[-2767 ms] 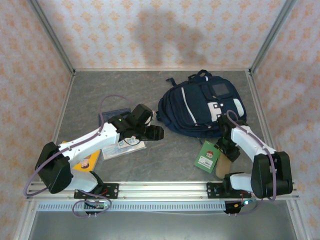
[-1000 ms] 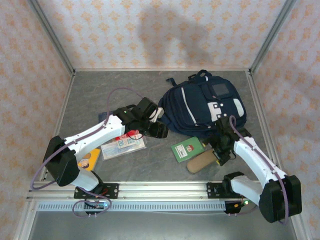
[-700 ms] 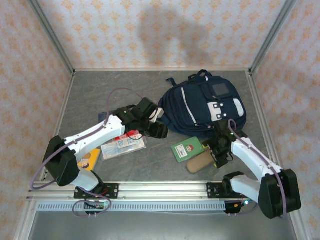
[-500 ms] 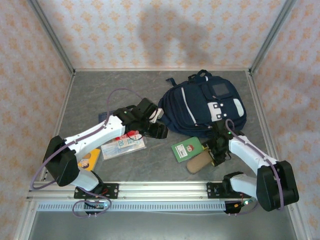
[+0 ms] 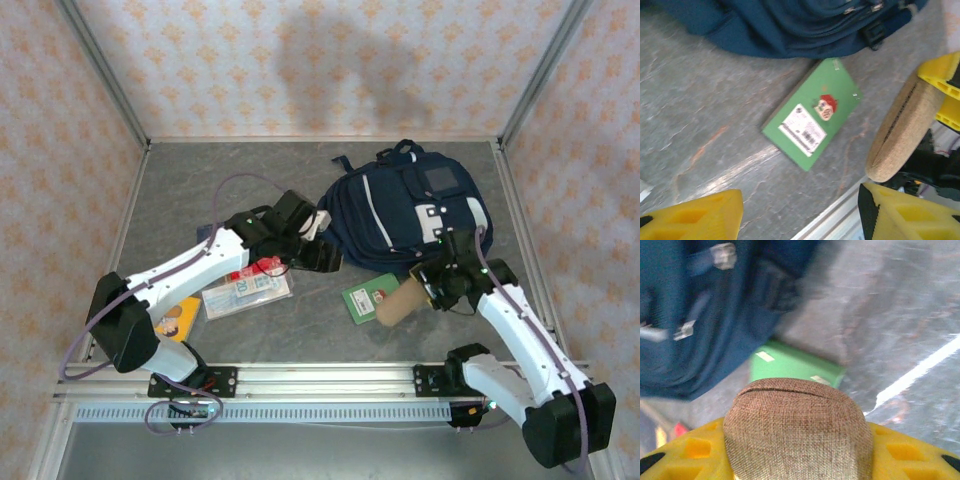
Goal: Pack the student bag
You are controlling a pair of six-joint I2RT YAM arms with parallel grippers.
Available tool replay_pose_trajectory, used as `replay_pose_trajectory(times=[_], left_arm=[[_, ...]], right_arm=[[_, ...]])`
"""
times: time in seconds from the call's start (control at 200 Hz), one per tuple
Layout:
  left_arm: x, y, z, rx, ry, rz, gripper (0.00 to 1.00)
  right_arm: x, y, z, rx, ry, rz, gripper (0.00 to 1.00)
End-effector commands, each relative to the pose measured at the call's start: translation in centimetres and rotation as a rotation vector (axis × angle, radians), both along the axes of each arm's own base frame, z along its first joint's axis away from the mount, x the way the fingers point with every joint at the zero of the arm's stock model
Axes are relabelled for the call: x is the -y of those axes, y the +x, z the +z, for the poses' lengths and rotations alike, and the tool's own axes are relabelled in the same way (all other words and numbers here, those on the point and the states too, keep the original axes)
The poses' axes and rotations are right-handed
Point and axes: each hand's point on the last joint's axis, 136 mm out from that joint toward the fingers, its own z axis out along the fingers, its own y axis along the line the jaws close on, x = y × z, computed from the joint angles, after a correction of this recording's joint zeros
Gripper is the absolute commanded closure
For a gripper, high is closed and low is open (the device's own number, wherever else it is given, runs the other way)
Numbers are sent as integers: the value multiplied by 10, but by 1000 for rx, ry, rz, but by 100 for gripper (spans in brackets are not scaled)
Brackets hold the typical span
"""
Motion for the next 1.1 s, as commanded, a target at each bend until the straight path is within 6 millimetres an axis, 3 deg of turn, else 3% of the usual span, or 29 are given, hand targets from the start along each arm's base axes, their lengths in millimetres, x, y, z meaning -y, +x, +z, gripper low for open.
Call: replay_pose_trajectory(times=[0.0,0.115,0.23,0.35,0.53,0.661,0.941,1.096], left_arm=[[22,3,33,14,-132,-55,36],[35,-4,46,2,-206,-126,35],[42,-1,58,18,-283,-107,34],[49,10,68,49,-365,-36,34],[49,23,74,128,-384,29,32],[48,32,72,162,-376,55,32],[54,44,108,274,-488,77,37],[59,44,116,283,-528,58,50]], right_arm=[[-22,26,44,150,53,147,69],[-34,45,75,212,85,196,71],[-39,64,96,286,197,51,71],[-46,84,105,323,381,-144,74],[-53,100,126,330,406,-193,76],[-64,110,135,334,478,-201,76],[-83,112,141,336,550,-197,76],[-87,112,142,337,571,-200,77]])
